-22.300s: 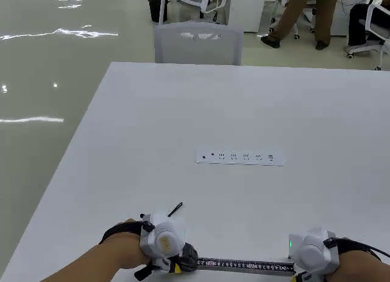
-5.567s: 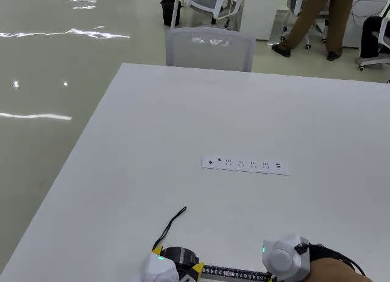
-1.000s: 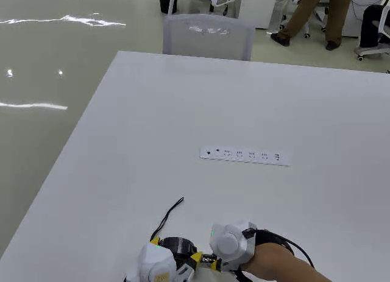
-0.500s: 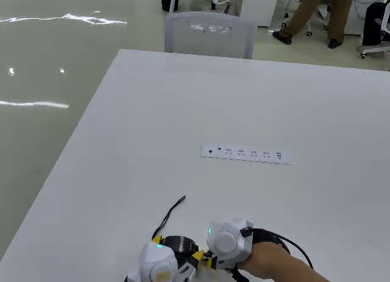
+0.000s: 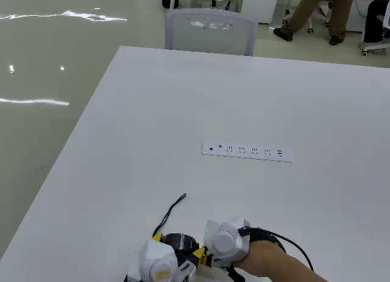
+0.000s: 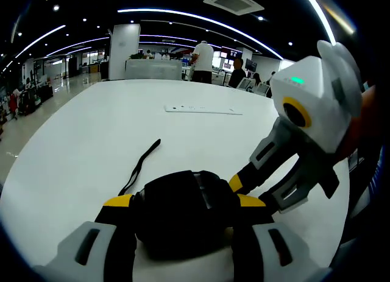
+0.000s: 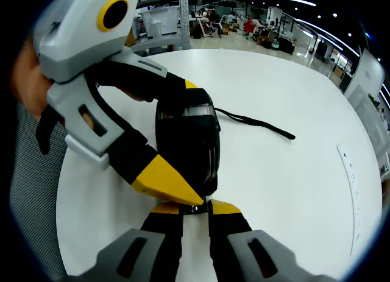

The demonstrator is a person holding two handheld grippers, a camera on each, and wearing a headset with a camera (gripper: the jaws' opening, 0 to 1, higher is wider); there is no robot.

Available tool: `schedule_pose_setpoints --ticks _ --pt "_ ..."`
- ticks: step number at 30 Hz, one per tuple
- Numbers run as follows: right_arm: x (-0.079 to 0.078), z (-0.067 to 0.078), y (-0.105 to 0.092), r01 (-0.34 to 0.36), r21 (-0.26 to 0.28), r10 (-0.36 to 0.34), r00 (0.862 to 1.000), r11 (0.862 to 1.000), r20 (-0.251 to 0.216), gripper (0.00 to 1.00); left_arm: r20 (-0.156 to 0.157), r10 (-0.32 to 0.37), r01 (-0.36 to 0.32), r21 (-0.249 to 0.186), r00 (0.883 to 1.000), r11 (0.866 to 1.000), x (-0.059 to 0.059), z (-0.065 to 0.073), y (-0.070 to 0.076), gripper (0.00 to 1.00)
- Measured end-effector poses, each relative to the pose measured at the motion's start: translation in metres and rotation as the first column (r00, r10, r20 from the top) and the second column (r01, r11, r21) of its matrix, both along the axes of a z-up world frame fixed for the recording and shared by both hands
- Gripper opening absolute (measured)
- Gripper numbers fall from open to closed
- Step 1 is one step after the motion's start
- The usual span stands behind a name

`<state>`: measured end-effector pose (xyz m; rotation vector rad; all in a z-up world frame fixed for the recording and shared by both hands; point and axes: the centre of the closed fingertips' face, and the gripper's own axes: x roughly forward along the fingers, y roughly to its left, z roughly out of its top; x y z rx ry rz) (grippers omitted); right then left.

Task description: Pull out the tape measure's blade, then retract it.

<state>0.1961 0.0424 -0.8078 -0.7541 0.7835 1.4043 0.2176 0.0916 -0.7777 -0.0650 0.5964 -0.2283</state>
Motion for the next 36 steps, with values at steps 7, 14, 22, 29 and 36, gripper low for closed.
schedule_pose_setpoints --ticks 7,14,22,29,36 --pt "0.0 -0.003 -0.006 -0.003 0.017 0.003 1.0 1.0 0.0 0.18 -0.001 0.001 -0.001 -0.001 1.0 1.0 -0.001 0.0 0.0 0.6" --pt "-0.002 -0.008 -0.002 -0.049 0.017 0.048 0.998 0.999 0.046 0.0 -0.003 0.002 -0.002 -0.006 1.0 1.0 -0.001 0.001 0.0 0.6" --pt "-0.009 0.0 -0.008 -0.017 0.008 0.017 1.0 1.0 0.02 0.0 -0.004 -0.002 0.002 -0.006 1.0 1.0 -0.001 0.001 -0.001 0.6" --pt "-0.003 0.001 -0.023 0.027 0.01 -0.028 0.999 1.0 0.021 0.16 -0.006 -0.004 0.004 -0.003 1.0 1.0 -0.001 0.002 -0.002 0.6" --pt "0.004 0.008 -0.036 0.094 0.032 -0.095 0.995 0.995 0.039 0.37 -0.031 -0.01 0.01 -0.005 0.999 1.0 -0.001 -0.001 -0.002 0.62"
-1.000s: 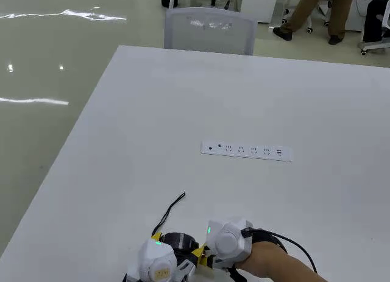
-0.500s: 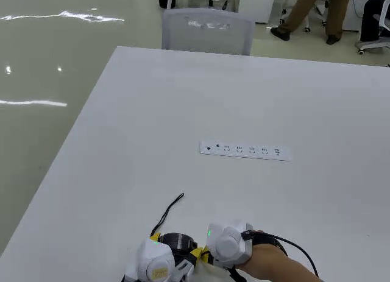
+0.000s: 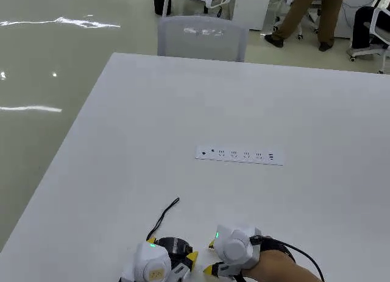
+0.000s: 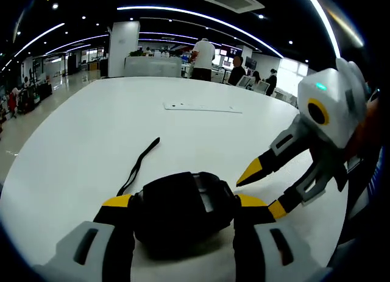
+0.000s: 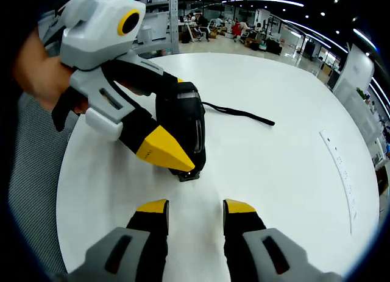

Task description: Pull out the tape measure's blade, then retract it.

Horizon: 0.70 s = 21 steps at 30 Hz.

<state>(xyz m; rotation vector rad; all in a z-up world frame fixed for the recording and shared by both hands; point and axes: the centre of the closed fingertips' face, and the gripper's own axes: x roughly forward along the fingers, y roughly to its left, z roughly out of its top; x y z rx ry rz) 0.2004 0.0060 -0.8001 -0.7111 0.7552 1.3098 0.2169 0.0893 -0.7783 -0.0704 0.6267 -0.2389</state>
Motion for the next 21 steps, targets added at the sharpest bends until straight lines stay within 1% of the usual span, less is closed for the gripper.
schedule_pose_setpoints --ticks 2,3,4,5,6,8,9,10,11,12,13,14,15,16,17,18,19,20,21 --pt "0.004 0.003 -0.004 0.021 0.007 -0.021 1.0 1.0 0.015 0.42 -0.01 -0.01 0.01 0.0 1.0 1.0 0.0 0.0 0.001 0.62" --pt "0.005 0.004 -0.005 0.031 0.009 -0.031 0.999 0.999 0.016 0.45 -0.005 -0.018 0.018 0.004 1.0 1.0 0.0 0.002 0.001 0.62" --pt "0.005 0.006 -0.008 0.04 0.011 -0.04 0.999 0.999 0.018 0.47 0.011 -0.033 0.033 0.015 0.999 0.999 -0.001 0.007 0.001 0.61" --pt "0.006 0.008 -0.011 0.049 0.012 -0.049 0.999 0.999 0.022 0.49 0.055 -0.059 0.057 0.044 0.997 0.997 0.002 0.018 0.001 0.61" --pt "0.006 0.01 -0.015 0.058 0.014 -0.058 0.998 0.998 0.026 0.51 0.088 -0.069 0.065 0.051 0.994 0.997 0.006 0.025 0.002 0.62" --pt "0.006 0.014 -0.019 0.073 0.019 -0.074 0.997 0.997 0.03 0.52 0.078 -0.062 0.062 0.007 0.995 0.998 0.006 0.028 0.004 0.67" --pt "0.006 0.018 -0.023 0.09 0.022 -0.091 0.995 0.996 0.036 0.54 0.083 -0.057 0.057 0.0 0.995 0.998 0.007 0.032 0.009 0.69" --pt "0.006 0.02 -0.025 0.101 0.026 -0.102 0.994 0.995 0.039 0.56 0.093 -0.06 0.062 -0.021 0.994 0.998 0.007 0.04 0.01 0.7" --pt "0.006 0.022 -0.029 0.115 0.034 -0.116 0.992 0.993 0.043 0.58 0.093 -0.052 0.056 -0.042 0.994 0.998 0.006 0.045 0.015 0.71" --pt "0.005 0.024 -0.033 0.127 0.04 -0.129 0.991 0.991 0.045 0.59 0.091 -0.04 0.044 -0.038 0.995 0.998 0.007 0.042 0.026 0.72" --pt "0.004 0.026 -0.034 0.141 0.049 -0.143 0.989 0.989 0.044 0.6 0.093 -0.021 0.024 -0.034 0.995 0.999 0.007 0.043 0.035 0.72" --pt "0.003 0.029 -0.036 0.16 0.064 -0.163 0.986 0.985 0.043 0.61 0.099 -0.008 0.013 -0.051 0.995 0.999 0.009 0.043 0.045 0.74" --pt "0.003 0.028 -0.039 0.193 0.087 -0.196 0.98 0.977 0.033 0.64 0.093 -0.006 0.012 -0.066 0.996 0.998 0.008 0.043 0.053 0.78" --pt "0.002 0.029 -0.042 0.214 0.098 -0.218 0.975 0.972 0.032 0.67 0.088 -0.009 0.015 -0.066 0.996 0.998 0.005 0.043 0.057 0.81" --pt "-0.003 0.032 -0.046 0.234 0.112 -0.239 0.971 0.966 0.031 0.7 0.092 -0.016 0.023 -0.076 0.996 0.997 0.001 0.045 0.064 0.82" --pt "-0.005 0.032 -0.05 0.242 0.116 -0.247 0.968 0.963 0.031 0.73 0.096 -0.026 0.035 -0.095 0.995 0.995 0.0 0.045 0.07 0.86" --pt "-0.009 0.035 -0.055 0.267 0.127 -0.273 0.962 0.955 0.032 0.73 0.088 -0.042 0.051 -0.11 0.995 0.993 -0.005 0.044 0.076 0.89" --pt "-0.01 0.037 -0.059 0.281 0.138 -0.289 0.957 0.95 0.039 0.74 0.09 -0.058 0.068 -0.111 0.994 0.992 -0.009 0.045 0.076 0.91" --pt "-0.012 0.04 -0.062 0.297 0.149 -0.307 0.95 0.943 0.049 0.78 0.095 -0.08 0.088 -0.09 0.992 0.992 -0.014 0.046 0.079 0.93"
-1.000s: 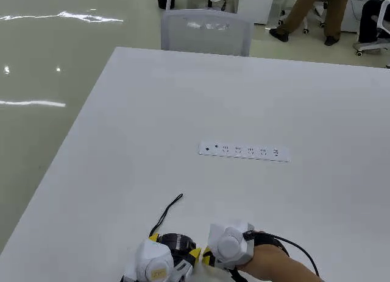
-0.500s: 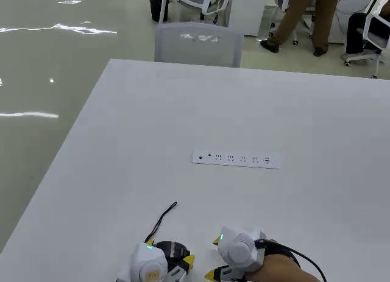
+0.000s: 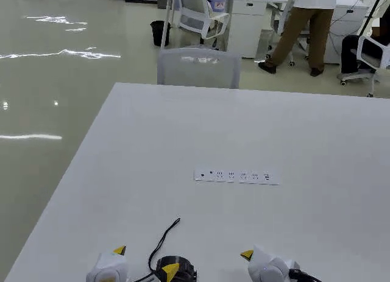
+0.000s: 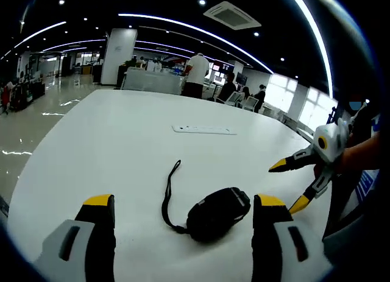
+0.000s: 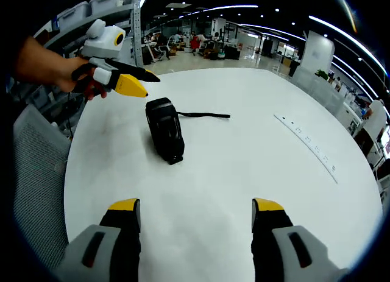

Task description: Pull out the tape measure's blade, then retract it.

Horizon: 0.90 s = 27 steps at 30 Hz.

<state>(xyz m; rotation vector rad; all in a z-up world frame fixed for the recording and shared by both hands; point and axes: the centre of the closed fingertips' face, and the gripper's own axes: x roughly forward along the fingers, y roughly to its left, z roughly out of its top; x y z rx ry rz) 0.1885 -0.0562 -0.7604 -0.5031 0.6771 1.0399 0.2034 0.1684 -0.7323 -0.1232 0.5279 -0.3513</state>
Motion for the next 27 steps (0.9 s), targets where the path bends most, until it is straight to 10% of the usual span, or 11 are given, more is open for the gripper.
schedule_pose_setpoints --ticks 2,6,12,15,27 --pt "-0.007 0.003 -0.009 0.058 0.03 -0.058 0.998 0.998 -0.008 0.83 0.028 -0.05 0.048 0.043 0.998 0.998 -0.008 0.005 0.006 0.94" --pt "-0.022 -0.001 -0.029 0.126 0.056 -0.123 0.991 0.991 -0.05 0.86 0.01 -0.073 0.073 -0.033 0.997 0.997 -0.027 0.007 0.013 0.99" --pt "-0.04 0.003 -0.054 0.195 0.081 -0.192 0.98 0.977 -0.047 0.92 0.027 -0.151 0.152 -0.006 0.988 0.988 -0.054 0.008 0.022 0.99" --pt "-0.047 0.011 -0.073 0.246 0.117 -0.244 0.969 0.962 -0.037 0.94 0.04 -0.139 0.142 -0.063 0.989 0.988 -0.066 0.008 0.041 0.99" --pt "-0.063 0.042 -0.136 0.386 0.177 -0.403 0.912 0.905 0.073 1.0 0.077 -0.148 0.148 0.011 0.986 0.989 -0.112 0.019 0.067 0.99"
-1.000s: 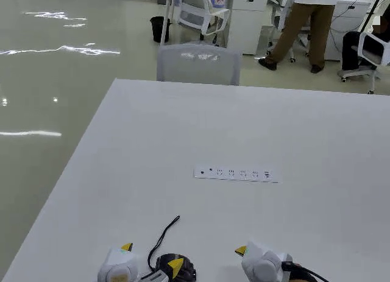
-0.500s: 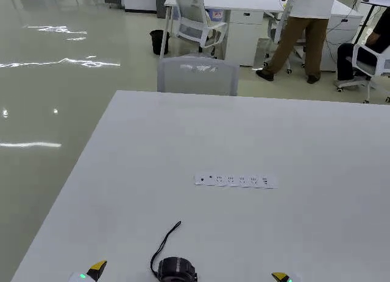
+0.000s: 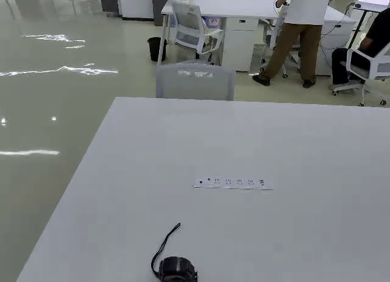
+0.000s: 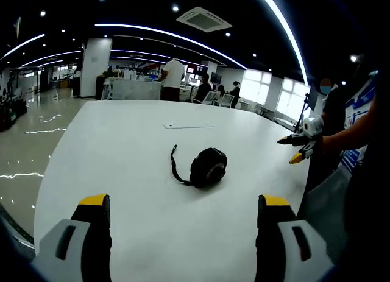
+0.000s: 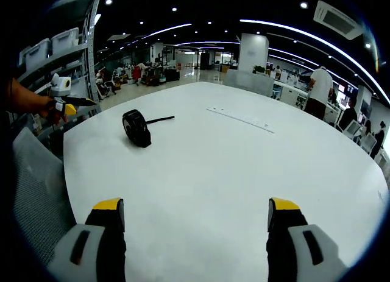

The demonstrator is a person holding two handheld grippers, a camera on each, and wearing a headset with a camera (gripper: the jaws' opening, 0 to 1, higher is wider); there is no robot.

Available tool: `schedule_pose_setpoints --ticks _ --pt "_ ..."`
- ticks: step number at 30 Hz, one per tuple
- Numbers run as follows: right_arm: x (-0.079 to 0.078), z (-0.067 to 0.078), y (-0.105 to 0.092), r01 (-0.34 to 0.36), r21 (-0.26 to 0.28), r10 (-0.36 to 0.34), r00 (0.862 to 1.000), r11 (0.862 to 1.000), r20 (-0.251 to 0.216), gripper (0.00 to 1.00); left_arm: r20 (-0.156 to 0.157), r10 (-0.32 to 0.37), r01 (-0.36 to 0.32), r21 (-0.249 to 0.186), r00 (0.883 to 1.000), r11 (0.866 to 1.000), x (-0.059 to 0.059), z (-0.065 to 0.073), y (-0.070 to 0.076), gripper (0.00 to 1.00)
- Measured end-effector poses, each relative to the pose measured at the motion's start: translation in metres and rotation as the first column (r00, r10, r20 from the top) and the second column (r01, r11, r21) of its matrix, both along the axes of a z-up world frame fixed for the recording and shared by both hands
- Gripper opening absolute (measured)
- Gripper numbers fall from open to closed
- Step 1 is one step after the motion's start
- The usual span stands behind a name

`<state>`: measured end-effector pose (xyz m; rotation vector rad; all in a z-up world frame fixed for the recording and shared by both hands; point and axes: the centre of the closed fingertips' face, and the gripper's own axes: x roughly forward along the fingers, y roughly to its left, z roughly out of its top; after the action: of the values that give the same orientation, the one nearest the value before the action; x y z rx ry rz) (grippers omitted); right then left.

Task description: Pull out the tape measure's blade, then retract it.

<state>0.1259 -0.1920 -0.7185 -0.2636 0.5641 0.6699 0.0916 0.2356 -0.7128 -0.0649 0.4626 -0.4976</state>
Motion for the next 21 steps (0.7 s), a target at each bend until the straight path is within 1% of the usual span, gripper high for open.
schedule_pose_setpoints --ticks 1,2,3,5,6,7,8,10,11,13,15,16,17,18,19,20,21 --pt "-0.003 0.003 -0.005 0.005 0.005 -0.005 1.0 1.0 0.005 1.0 0.002 -0.002 0.002 0.0 1.0 1.0 -0.003 0.002 0.001 0.99" --pt "-0.006 0.004 -0.008 0.006 0.004 -0.006 1.0 1.0 0.008 1.0 0.005 -0.003 0.003 0.002 1.0 1.0 -0.005 0.006 -0.006 0.99" --pt "-0.009 0.005 -0.012 0.006 0.004 -0.006 1.0 1.0 0.013 1.0 0.015 -0.008 0.008 0.004 1.0 1.0 -0.007 0.009 -0.009 0.99" --pt "-0.013 0.004 -0.02 0.008 0.004 -0.008 1.0 1.0 0.013 1.0 0.021 -0.01 0.01 0.0 1.0 1.0 -0.007 0.013 -0.011 0.99" --pt "-0.016 0.003 -0.027 0.015 0.0 -0.015 1.0 1.0 0.007 1.0 0.024 -0.007 0.007 -0.001 1.0 1.0 -0.006 0.014 -0.009 0.99" --pt "-0.018 0.004 -0.03 0.019 -0.003 -0.019 1.0 1.0 0.008 1.0 0.027 -0.004 0.004 -0.002 1.0 1.0 -0.006 0.015 -0.009 0.99" --pt "-0.02 0.005 -0.036 0.028 -0.014 -0.028 1.0 1.0 0.011 1.0 0.036 -0.001 0.001 -0.006 0.999 1.0 -0.007 0.021 -0.011 0.99" --pt "-0.023 0.007 -0.045 0.037 -0.031 -0.037 0.999 0.999 0.02 1.0 0.044 0.006 -0.005 -0.015 0.999 1.0 -0.007 0.025 -0.011 0.99" --pt "-0.027 0.01 -0.051 0.04 -0.036 -0.039 0.999 0.999 0.022 1.0 0.043 0.002 -0.001 -0.017 0.999 1.0 -0.008 0.025 -0.012 0.99" --pt "-0.031 0.012 -0.061 0.049 -0.049 -0.047 0.998 0.998 0.03 1.0 0.043 -0.008 0.009 -0.006 0.999 1.0 -0.014 0.027 -0.015 0.99" --pt "-0.036 0.014 -0.073 0.063 -0.053 -0.061 0.998 0.997 0.034 1.0 0.036 -0.015 0.014 0.016 0.999 1.0 -0.02 0.025 -0.013 0.99" --pt "-0.038 0.016 -0.08 0.079 -0.048 -0.077 0.996 0.996 0.035 1.0 0.031 -0.01 0.009 0.012 0.999 1.0 -0.02 0.022 -0.007 0.99" --pt "-0.039 0.018 -0.083 0.09 -0.041 -0.089 0.995 0.995 0.034 1.0 0.03 -0.002 0.002 0.008 1.0 1.0 -0.021 0.023 -0.005 0.99" --pt "-0.041 0.02 -0.087 0.12 -0.015 -0.12 0.992 0.993 0.032 1.0 0.029 0.013 -0.013 0.002 1.0 1.0 -0.02 0.023 -0.004 0.99" --pt "-0.041 0.018 -0.091 0.149 0.009 -0.149 0.988 0.989 0.025 1.0 0.032 0.024 -0.024 -0.006 0.999 1.0 -0.02 0.025 -0.003 0.99" --pt "-0.042 0.016 -0.09 0.157 0.024 -0.157 0.987 0.987 0.019 1.0 0.04 0.033 -0.033 -0.014 0.999 0.999 -0.02 0.032 -0.004 0.99" --pt "-0.046 0.014 -0.087 0.153 0.028 -0.153 0.988 0.988 0.01 1.0 0.049 0.038 -0.038 -0.015 0.998 0.999 -0.021 0.036 -0.004 0.99"
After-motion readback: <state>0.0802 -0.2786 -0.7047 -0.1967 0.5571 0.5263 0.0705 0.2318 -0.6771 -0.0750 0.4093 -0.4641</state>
